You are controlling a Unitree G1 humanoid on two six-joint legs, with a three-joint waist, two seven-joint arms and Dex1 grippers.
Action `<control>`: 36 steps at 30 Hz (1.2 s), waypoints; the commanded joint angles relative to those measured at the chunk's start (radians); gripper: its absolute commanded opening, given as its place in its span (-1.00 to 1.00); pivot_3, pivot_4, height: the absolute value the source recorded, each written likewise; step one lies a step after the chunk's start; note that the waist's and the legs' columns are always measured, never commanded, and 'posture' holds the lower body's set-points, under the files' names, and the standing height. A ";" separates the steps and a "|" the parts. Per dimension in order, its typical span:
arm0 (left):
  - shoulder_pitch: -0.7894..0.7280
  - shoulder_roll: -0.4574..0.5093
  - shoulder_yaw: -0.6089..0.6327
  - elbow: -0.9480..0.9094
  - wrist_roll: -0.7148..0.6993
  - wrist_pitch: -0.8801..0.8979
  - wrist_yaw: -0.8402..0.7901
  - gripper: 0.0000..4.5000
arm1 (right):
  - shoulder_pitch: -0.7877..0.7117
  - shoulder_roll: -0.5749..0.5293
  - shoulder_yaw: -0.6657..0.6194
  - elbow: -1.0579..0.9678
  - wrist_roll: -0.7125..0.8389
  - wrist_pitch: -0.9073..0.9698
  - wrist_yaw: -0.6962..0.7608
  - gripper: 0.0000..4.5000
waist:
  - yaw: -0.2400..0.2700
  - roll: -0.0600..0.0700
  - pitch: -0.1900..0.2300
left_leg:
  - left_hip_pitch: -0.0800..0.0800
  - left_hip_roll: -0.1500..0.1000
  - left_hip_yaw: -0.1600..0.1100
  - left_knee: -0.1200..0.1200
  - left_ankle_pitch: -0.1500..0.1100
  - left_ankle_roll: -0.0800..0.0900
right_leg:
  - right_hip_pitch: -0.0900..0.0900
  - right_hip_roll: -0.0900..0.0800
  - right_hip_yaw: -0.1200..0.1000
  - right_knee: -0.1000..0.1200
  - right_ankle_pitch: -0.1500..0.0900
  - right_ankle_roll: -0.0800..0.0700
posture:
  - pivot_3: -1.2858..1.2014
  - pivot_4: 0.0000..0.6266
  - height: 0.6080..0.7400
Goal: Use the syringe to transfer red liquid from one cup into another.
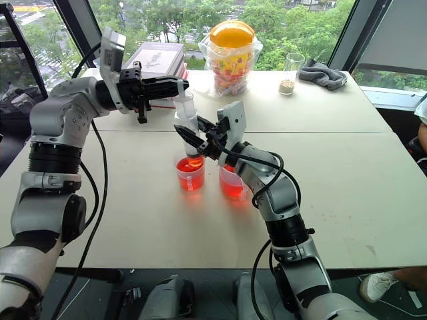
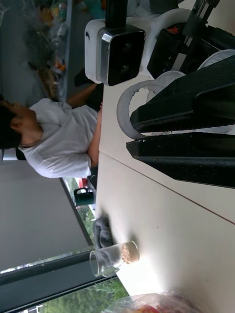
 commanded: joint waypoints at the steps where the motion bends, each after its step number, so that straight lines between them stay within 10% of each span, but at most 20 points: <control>1: 0.000 -0.003 -0.031 -0.054 -0.001 0.006 -0.036 -0.96 | -0.069 0.026 -0.022 -0.080 0.036 0.006 -0.017 -0.37 | 0.000 0.000 0.000 | 0.000 0.000 0.000 0.000 0.000 0.000 | 0.000 0.000 0.000 0.000 0.000 0.000 | 0.03 -0.52 1.00; 36: 0.044 0.065 0.016 -0.139 -0.023 0.091 -0.015 -0.96 | -0.175 0.014 -0.103 -0.152 0.148 0.136 -0.098 -0.37 | -0.001 0.000 0.000 | 0.000 0.000 0.000 0.000 0.000 0.000 | 0.000 0.000 0.000 0.000 0.000 0.000 | 0.03 -0.52 1.00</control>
